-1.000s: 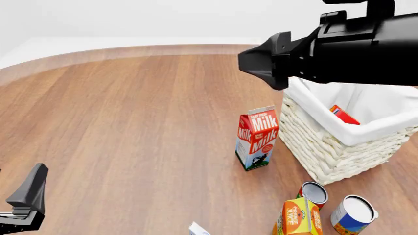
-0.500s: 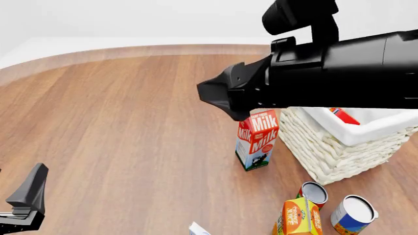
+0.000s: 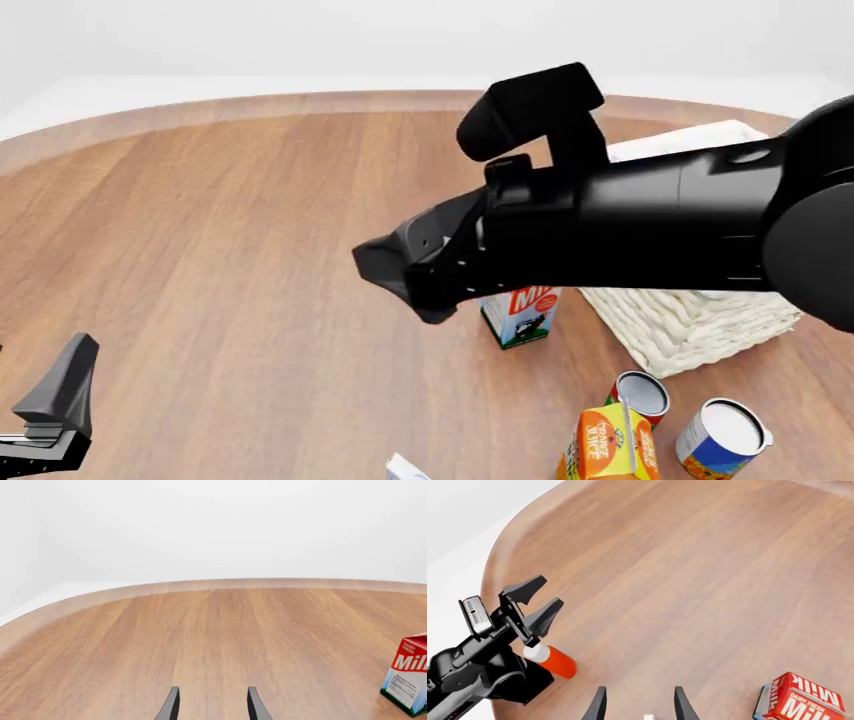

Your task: Pick up the cream cheese box and the butter, and put them in the basket.

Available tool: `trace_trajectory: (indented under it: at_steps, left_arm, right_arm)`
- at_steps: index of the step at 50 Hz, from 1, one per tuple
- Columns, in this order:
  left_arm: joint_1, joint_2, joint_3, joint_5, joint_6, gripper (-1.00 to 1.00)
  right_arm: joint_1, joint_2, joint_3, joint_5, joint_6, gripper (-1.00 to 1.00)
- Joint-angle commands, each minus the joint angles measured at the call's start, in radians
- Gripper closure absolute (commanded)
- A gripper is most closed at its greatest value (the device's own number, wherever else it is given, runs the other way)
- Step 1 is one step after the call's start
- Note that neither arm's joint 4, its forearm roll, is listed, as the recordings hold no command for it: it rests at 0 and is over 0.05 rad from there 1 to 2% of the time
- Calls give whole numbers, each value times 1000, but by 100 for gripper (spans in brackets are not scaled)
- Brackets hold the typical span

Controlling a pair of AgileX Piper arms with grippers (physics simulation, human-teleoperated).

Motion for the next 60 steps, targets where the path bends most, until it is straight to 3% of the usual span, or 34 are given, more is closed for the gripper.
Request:
trace_trajectory:
  at_steps: [1, 18, 24, 46, 60]
  left_arm:
    - [0, 0, 0, 0, 0, -100]
    - [0, 0, 0, 0, 0, -100]
    - [0, 0, 0, 0, 0, -100]
    - [0, 0, 0, 0, 0, -100]
    - [0, 0, 0, 0, 0, -100]
  right_arm:
    - [27, 20, 43, -37, 30, -100]
    - [31, 22, 82, -61, 47, -100]
    - [28, 32, 142, -101, 82, -100]
    - [32, 73, 155, -107, 86, -100]
    - [29, 89, 230, -160, 115, -100]
